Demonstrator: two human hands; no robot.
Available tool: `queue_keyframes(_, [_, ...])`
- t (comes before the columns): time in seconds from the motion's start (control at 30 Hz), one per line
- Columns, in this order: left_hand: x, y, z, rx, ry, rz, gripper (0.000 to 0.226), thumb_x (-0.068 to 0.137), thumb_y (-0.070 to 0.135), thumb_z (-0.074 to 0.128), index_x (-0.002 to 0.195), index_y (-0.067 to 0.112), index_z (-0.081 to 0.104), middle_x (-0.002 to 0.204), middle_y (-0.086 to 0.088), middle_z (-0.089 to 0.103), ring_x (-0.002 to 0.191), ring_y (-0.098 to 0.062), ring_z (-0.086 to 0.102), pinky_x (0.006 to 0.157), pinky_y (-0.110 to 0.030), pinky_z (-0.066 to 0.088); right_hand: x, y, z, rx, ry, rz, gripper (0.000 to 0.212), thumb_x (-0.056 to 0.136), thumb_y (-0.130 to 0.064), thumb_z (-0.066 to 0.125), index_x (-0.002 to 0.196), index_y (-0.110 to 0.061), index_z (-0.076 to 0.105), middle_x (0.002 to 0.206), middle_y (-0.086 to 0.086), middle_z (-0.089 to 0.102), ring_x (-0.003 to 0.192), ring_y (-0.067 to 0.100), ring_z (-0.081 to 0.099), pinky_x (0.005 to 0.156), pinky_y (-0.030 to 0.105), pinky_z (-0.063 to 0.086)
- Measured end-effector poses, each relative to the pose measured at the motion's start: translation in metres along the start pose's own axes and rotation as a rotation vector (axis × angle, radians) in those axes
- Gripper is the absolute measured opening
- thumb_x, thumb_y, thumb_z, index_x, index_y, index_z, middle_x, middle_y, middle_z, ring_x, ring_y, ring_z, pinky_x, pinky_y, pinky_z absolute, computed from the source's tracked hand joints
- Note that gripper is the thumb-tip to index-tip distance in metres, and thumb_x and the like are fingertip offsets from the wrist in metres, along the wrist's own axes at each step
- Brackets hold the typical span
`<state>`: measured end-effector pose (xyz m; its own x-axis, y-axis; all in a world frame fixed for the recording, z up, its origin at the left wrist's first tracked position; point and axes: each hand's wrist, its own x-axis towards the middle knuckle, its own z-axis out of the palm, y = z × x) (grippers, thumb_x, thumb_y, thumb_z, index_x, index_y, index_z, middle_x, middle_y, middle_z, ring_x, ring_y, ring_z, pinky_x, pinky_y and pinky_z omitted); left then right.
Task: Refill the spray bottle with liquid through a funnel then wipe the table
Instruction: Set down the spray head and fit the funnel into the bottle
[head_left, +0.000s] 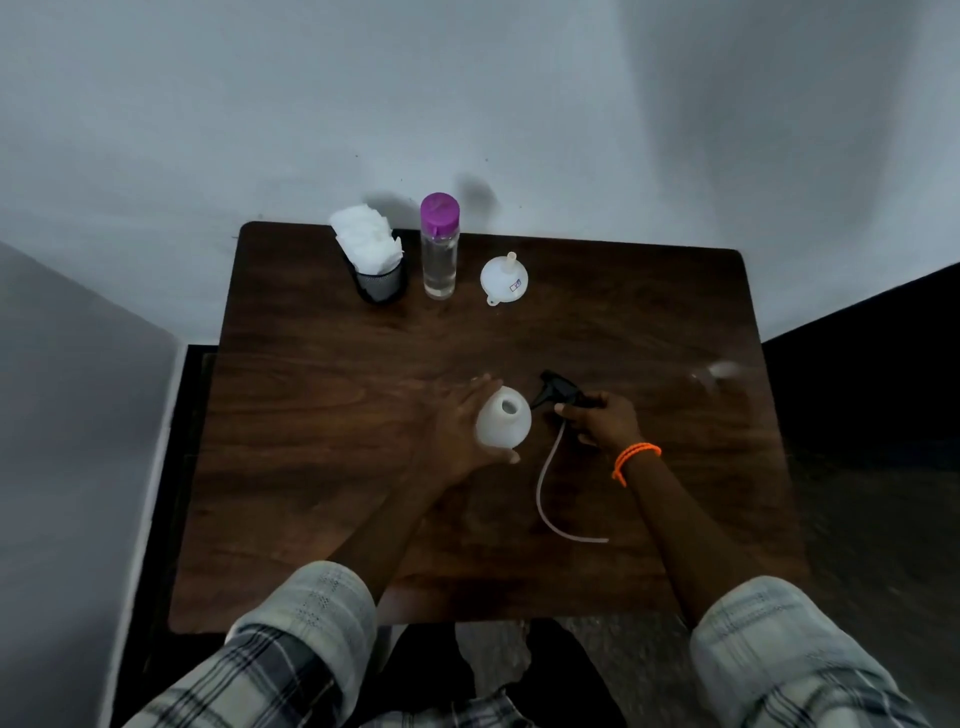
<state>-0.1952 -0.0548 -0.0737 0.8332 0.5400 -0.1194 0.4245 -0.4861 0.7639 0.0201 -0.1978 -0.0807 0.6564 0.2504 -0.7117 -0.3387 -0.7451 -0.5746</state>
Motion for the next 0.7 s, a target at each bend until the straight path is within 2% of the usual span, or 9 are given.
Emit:
queue_keyframes(0.07, [-0.002, -0.001, -0.002, -0.008, -0.005, 0.004, 0.122, 0.052, 0.069, 0.087, 0.153, 0.018, 0.041, 0.160, -0.003, 0.037, 0.148, -0.012, 0.030, 0.125, -0.038, 0.018, -0.001, -0.001, 0.000, -0.050, 0.011, -0.015, 0.056, 0.067, -0.030, 0.095, 0.114, -0.016, 0.069, 0.108, 0.005, 0.074, 0.091, 0.019, 0.071, 0.058, 0.028, 0.055])
queue_keyframes(0.13, [-0.006, -0.004, -0.010, -0.015, -0.021, 0.019, 0.124, 0.054, 0.063, 0.090, 0.155, 0.015, 0.037, 0.163, 0.001, 0.031, 0.150, -0.005, 0.020, 0.123, -0.021, 0.007, -0.003, -0.003, -0.003, -0.126, 0.007, -0.032, 0.057, 0.066, -0.036, 0.095, 0.114, -0.017, 0.069, 0.106, 0.004, 0.073, 0.090, 0.019, 0.071, 0.058, 0.029, 0.056])
queue_keyframes(0.23, [-0.016, -0.010, -0.028, -0.005, -0.079, 0.033, 0.109, 0.068, 0.043, 0.090, 0.158, 0.019, 0.031, 0.165, 0.007, 0.023, 0.149, 0.010, 0.005, 0.117, -0.007, 0.000, -0.007, -0.007, -0.010, -0.202, 0.024, -0.079, 0.055, 0.063, -0.047, 0.094, 0.105, -0.020, 0.070, 0.096, 0.005, 0.073, 0.085, 0.020, 0.072, 0.055, 0.030, 0.056])
queue_keyframes(0.27, [-0.019, -0.013, -0.034, 0.001, -0.078, 0.031, 0.102, 0.073, 0.034, 0.087, 0.158, 0.020, 0.032, 0.165, 0.007, 0.024, 0.148, 0.012, 0.006, 0.118, -0.008, 0.002, -0.007, -0.009, -0.013, -0.218, 0.038, -0.094, 0.055, 0.063, -0.050, 0.093, 0.103, -0.020, 0.070, 0.093, 0.005, 0.074, 0.082, 0.021, 0.072, 0.054, 0.030, 0.056])
queue_keyframes(0.33, [-0.021, -0.018, -0.045, 0.013, -0.040, -0.025, 0.087, 0.079, 0.022, 0.080, 0.155, 0.022, 0.037, 0.163, 0.004, 0.031, 0.148, 0.002, 0.019, 0.123, -0.021, 0.015, -0.006, -0.016, -0.019, -0.203, 0.082, -0.119, 0.053, 0.065, -0.050, 0.092, 0.100, -0.019, 0.068, 0.092, 0.007, 0.073, 0.079, 0.022, 0.072, 0.056, 0.033, 0.058])
queue_keyframes(0.4, [-0.015, -0.021, -0.055, 0.001, 0.008, -0.125, 0.074, 0.084, 0.014, 0.074, 0.151, 0.022, 0.045, 0.157, 0.001, 0.042, 0.144, -0.011, 0.037, 0.120, -0.031, 0.029, -0.002, -0.024, -0.021, -0.171, 0.147, -0.133, 0.053, 0.067, -0.051, 0.091, 0.101, -0.019, 0.067, 0.095, 0.008, 0.073, 0.081, 0.023, 0.072, 0.068, 0.040, 0.063])
queue_keyframes(0.5, [0.009, -0.016, -0.061, -0.067, 0.036, -0.203, 0.058, 0.089, 0.009, 0.068, 0.145, 0.018, 0.053, 0.141, -0.003, 0.060, 0.128, -0.015, 0.058, 0.112, -0.038, 0.046, 0.011, -0.042, -0.017, -0.149, 0.222, -0.209, 0.046, 0.071, -0.055, 0.086, 0.099, -0.021, 0.071, 0.093, 0.002, 0.074, 0.088, 0.021, 0.071, 0.083, 0.047, 0.062])
queue_keyframes(0.6, [0.048, -0.006, -0.055, -0.102, 0.031, -0.197, 0.054, 0.091, 0.006, 0.065, 0.143, 0.015, 0.055, 0.137, -0.006, 0.063, 0.121, -0.016, 0.062, 0.103, -0.028, 0.049, 0.024, -0.067, 0.000, -0.127, 0.196, -0.282, 0.029, 0.081, -0.044, 0.081, 0.097, -0.022, 0.074, 0.088, -0.002, 0.074, 0.087, 0.020, 0.073, 0.080, 0.046, 0.063])
queue_keyframes(0.7, [0.093, 0.010, -0.046, -0.126, 0.031, -0.156, 0.054, 0.090, 0.003, 0.065, 0.142, 0.011, 0.055, 0.128, -0.001, 0.064, 0.114, -0.013, 0.060, 0.097, -0.015, 0.049, 0.042, -0.096, 0.022, -0.121, 0.143, -0.347, 0.025, 0.085, -0.032, 0.078, 0.107, -0.021, 0.075, 0.098, 0.000, 0.075, 0.092, 0.018, 0.072, 0.085, 0.047, 0.062])
